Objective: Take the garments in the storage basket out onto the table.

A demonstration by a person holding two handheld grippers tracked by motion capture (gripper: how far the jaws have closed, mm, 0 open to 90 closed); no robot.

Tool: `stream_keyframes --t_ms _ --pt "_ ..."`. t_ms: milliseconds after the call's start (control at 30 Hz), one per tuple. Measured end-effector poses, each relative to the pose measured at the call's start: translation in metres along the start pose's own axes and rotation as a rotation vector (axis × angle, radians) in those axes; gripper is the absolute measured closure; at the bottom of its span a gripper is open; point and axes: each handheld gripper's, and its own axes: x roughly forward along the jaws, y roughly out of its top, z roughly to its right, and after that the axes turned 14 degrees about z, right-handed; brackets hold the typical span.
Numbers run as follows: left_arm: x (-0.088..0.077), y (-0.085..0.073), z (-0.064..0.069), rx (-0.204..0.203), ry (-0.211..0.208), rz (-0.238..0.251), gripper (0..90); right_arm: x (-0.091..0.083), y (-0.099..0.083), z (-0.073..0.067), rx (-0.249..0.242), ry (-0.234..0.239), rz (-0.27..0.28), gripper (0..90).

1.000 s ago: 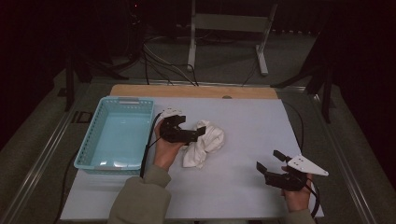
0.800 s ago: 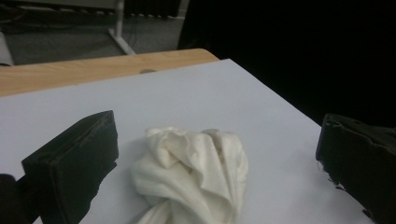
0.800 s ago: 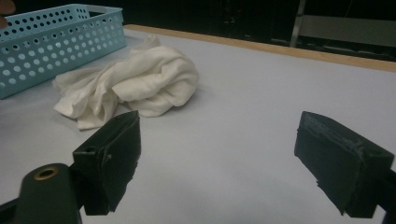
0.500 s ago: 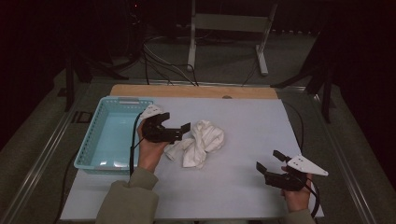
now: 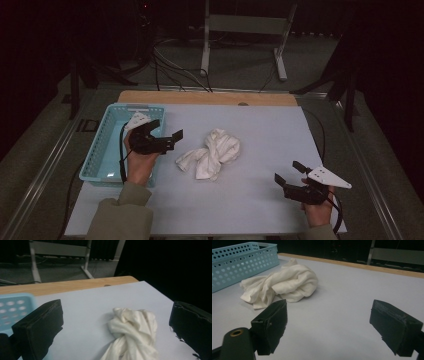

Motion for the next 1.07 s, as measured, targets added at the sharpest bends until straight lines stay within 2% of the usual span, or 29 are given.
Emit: stream_keyframes --t_ms 267,300,333,400,433,533,633,833,967,1067 --pt "-0.031 -0.003 -0.02 0.021 0.06 0.018 0.3 -0.001 0.0 0.0 0.001 -0.003 0.004 14.6" --pt "-0.031 -0.003 -0.02 0.021 0.06 0.018 0.3 -0.001 0.0 0.0 0.001 -0.003 0.004 14.6" --pt "-0.038 -0.005 -0.024 0.037 0.081 0.025 0.3 -0.001 0.0 0.0 0.001 -0.004 0.004 14.6" --pt "-0.038 -0.005 -0.024 0.037 0.081 0.025 0.3 -0.001 0.0 0.0 0.002 -0.004 0.004 14.6" --pt "-0.049 -0.007 -0.029 0.052 0.1 0.034 0.3 -0.001 0.0 0.0 0.003 -0.004 0.006 14.6" --pt "-0.056 -0.009 -0.03 0.062 0.11 0.041 0.3 -0.001 0.0 0.0 0.003 -0.004 0.006 14.6" --pt "-0.067 -0.013 -0.032 0.088 0.138 0.056 0.3 -0.001 0.001 -0.001 0.0 0.002 0.013 14.6" --pt "-0.078 -0.024 -0.034 0.092 0.157 0.072 0.3 -0.002 0.001 -0.001 -0.003 0.004 0.019 14.6" --pt "-0.081 -0.029 -0.036 0.085 0.169 0.092 0.4 -0.002 0.001 -0.001 -0.004 0.003 0.019 14.6" --pt "-0.082 -0.033 -0.037 0.084 0.185 0.089 0.3 -0.002 0.001 -0.001 -0.007 0.004 0.021 14.6"
